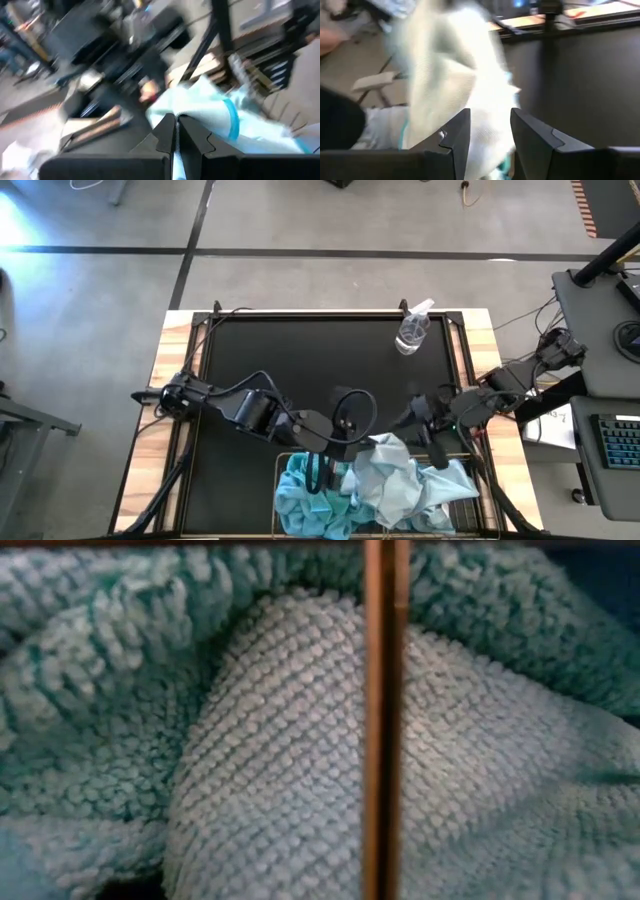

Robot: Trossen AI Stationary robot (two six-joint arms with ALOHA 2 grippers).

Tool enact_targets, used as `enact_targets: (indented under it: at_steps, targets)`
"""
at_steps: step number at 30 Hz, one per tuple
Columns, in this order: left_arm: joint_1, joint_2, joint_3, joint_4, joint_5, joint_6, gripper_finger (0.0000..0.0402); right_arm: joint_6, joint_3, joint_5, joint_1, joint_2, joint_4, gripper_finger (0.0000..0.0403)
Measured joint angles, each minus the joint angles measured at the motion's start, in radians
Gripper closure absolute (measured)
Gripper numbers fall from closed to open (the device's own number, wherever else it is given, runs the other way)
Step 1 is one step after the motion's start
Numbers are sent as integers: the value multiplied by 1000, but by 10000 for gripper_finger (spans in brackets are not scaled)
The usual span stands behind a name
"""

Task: Sort microfiber towel by color & place in baskets
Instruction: Put the light blue towel into the right wire basket

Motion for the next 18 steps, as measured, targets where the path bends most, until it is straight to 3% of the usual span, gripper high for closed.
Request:
enact_targets:
  at_steps: [8,18]
  targets:
    - [2,-18,0,-86,-56,-50,402,-65,4,-34,49,67,21,268]
    - [4,-20,0,-106,-58,-54,402,-141,143,-34,50,130,28,268]
